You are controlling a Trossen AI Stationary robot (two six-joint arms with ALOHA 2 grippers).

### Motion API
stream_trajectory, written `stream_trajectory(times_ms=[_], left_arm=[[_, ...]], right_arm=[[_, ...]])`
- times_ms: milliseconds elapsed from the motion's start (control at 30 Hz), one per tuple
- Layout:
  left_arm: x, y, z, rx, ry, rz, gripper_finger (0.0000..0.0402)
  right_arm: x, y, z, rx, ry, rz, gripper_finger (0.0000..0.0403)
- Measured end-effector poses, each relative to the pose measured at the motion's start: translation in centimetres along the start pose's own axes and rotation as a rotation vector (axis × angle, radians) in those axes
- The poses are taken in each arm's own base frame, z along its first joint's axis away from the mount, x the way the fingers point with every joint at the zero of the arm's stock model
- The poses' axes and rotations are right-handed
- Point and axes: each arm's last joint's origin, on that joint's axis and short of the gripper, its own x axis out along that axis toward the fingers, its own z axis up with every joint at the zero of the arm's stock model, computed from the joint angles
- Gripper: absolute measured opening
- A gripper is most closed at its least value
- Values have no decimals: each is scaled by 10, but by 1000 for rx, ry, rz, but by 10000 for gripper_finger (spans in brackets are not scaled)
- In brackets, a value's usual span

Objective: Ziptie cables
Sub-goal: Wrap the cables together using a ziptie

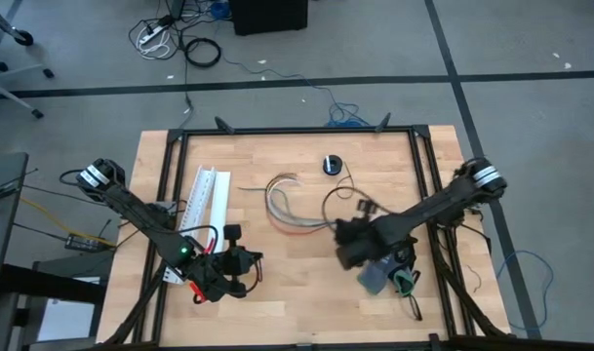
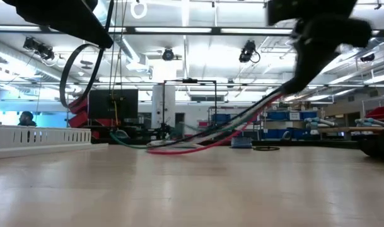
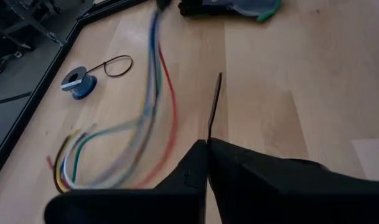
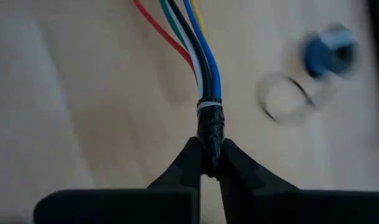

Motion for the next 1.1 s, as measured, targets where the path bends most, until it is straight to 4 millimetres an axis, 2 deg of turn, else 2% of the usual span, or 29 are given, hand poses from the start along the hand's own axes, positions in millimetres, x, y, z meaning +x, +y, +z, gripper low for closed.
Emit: stream_trajectory(times_ms=[100, 200, 300, 533, 667, 767, 933, 1100], left_arm=[[0, 0, 0, -2, -1, 0, 0], [0, 0, 1, -7, -7, -3, 0], [0, 0, 2, -4, -15, -4, 0], [0, -1, 3, -5, -25, -8, 0], [0, -1, 3, -3, -24, -8, 0], [0, -1, 3, -4, -25, -8, 0], [0, -1, 4, -13, -31, -5, 0], [0, -2, 7, -58, -54, -11, 0]], right_arm=[[-17, -17, -11, -19, 36, -31, 22], [-26, -24, -15, -37, 38, -28, 24], [-27, -27, -12, 40, 3, -13, 55], [-17, -41, -2, 387, 16, -39, 167], [-10, -51, 4, 704, 8, -72, 213], [-4, -49, 11, 851, -7, -40, 232], [4, -45, 22, 939, -112, 36, 243], [22, -38, 25, 1052, -94, 102, 242]])
